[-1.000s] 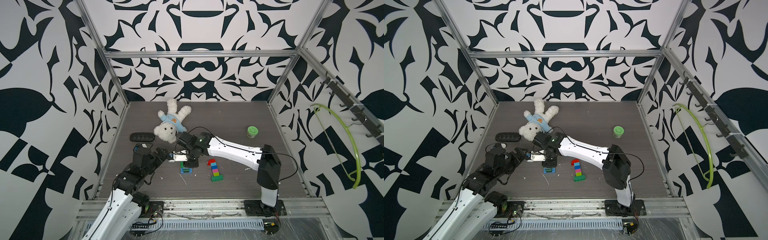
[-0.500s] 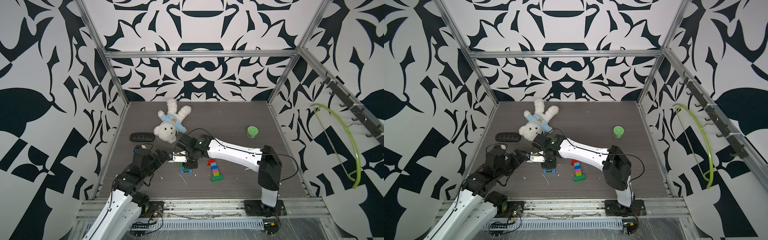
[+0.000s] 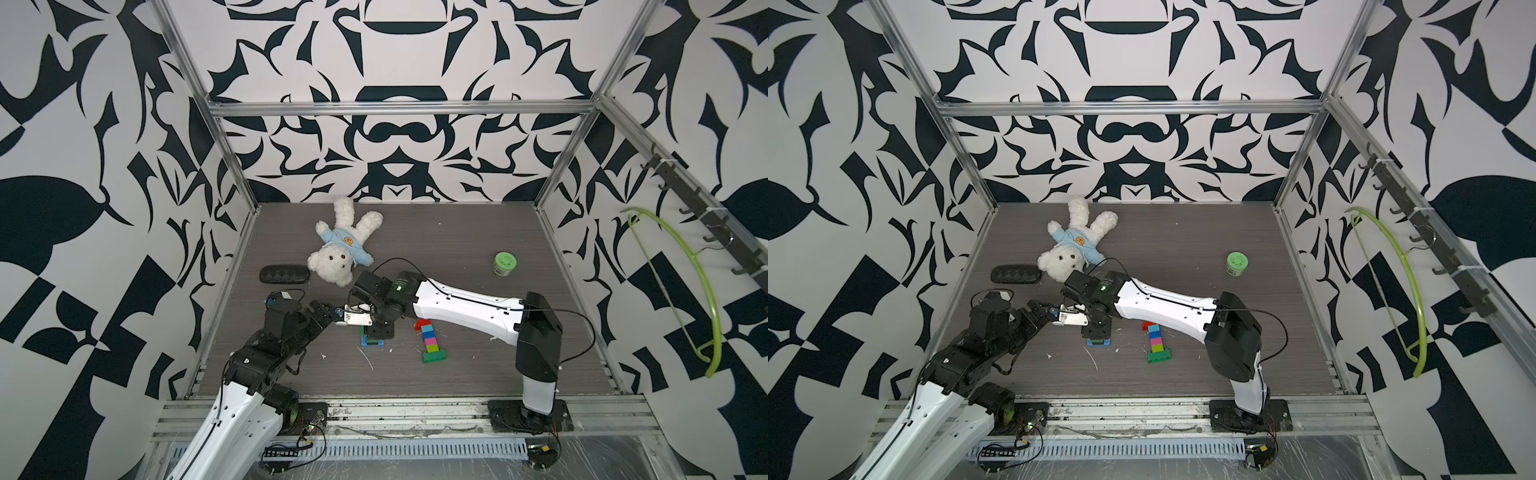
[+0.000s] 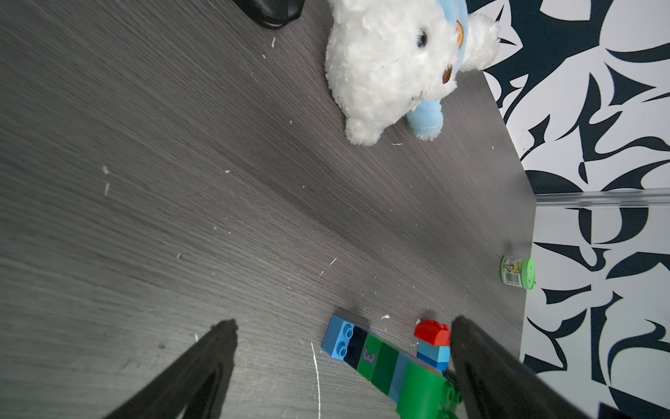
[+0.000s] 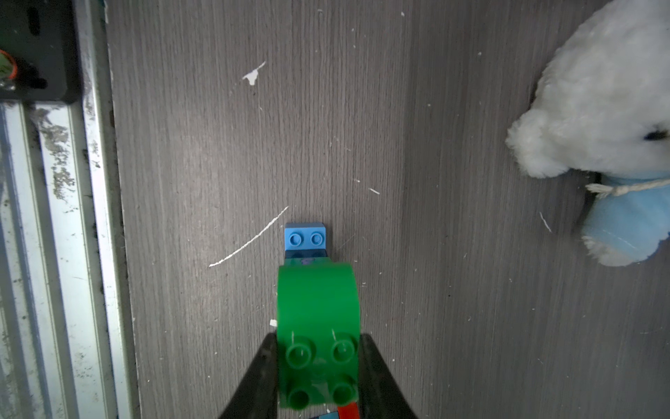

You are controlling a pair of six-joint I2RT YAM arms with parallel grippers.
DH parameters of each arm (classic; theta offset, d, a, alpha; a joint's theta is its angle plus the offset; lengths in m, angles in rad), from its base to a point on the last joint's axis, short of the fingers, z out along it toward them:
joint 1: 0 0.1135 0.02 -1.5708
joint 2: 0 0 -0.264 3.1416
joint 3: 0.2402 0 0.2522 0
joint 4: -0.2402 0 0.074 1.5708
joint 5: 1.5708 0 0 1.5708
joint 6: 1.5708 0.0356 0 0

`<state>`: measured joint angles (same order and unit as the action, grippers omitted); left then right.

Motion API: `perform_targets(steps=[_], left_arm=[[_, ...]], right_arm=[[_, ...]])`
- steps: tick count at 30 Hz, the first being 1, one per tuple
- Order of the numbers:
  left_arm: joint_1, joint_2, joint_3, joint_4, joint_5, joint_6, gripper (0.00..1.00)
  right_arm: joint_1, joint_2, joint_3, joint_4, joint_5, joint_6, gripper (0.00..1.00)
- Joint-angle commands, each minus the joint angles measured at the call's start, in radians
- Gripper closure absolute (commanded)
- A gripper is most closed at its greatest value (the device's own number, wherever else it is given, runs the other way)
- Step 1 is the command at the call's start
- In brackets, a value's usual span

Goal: Assemble the number 1 with lego
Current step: Assemble the lego brick with the lego brick.

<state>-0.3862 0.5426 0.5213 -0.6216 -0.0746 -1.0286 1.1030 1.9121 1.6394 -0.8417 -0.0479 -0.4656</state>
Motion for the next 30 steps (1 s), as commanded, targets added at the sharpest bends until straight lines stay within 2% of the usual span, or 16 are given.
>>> perform_targets(steps=[1,4,7,11,13,16,17,19,20,22,25,30], left_arm=[[-0.002,0.0,0.001,0.002,0.022,0.018,0.02],[-0.002,0.002,0.003,0.008,0.04,0.032,0.01],[-0.002,0.003,0.001,0.015,0.076,0.052,0.0],[-0.002,0.006,-0.009,0.026,0.168,0.078,0.0],[-0.003,0.01,-0.015,0.029,0.227,0.102,0.0],[-0.002,0.018,-0.012,0.054,0.34,0.151,0.0],[-0.002,0.019,-0.003,0.051,0.356,0.17,0.0],[-0.002,0.032,0.005,0.061,0.408,0.201,0.02],[-0.002,0.046,0.007,0.065,0.439,0.213,0.03],[-0.002,0.088,0.015,0.068,0.49,0.238,0.06],[-0.003,0.173,0.027,0.072,0.572,0.275,0.13],[-0.003,0.261,0.031,0.1,0.643,0.29,0.2]], right_arm=[[-0.001,0.056,-0.018,-0.033,-0.007,0.08,0.58],[-0.008,-0.005,0.018,0.035,-0.036,0.157,0.44],[-0.018,-0.088,-0.022,0.135,-0.048,0.255,0.35],[-0.02,-0.218,-0.158,0.276,-0.058,0.473,0.34],[-0.02,-0.279,-0.242,0.348,-0.022,0.671,0.34],[-0.019,-0.35,-0.324,0.344,0.104,1.073,0.37],[-0.019,-0.355,-0.322,0.294,0.129,1.229,0.43],[-0.023,-0.34,-0.295,0.181,0.125,1.422,0.58],[-0.024,-0.328,-0.288,0.178,0.09,1.447,0.65],[-0.017,-0.317,-0.282,0.192,0.072,1.473,0.7],[-0.018,-0.294,-0.275,0.217,0.025,1.478,0.68],[-0.018,-0.236,-0.227,0.215,-0.037,1.446,0.62]])
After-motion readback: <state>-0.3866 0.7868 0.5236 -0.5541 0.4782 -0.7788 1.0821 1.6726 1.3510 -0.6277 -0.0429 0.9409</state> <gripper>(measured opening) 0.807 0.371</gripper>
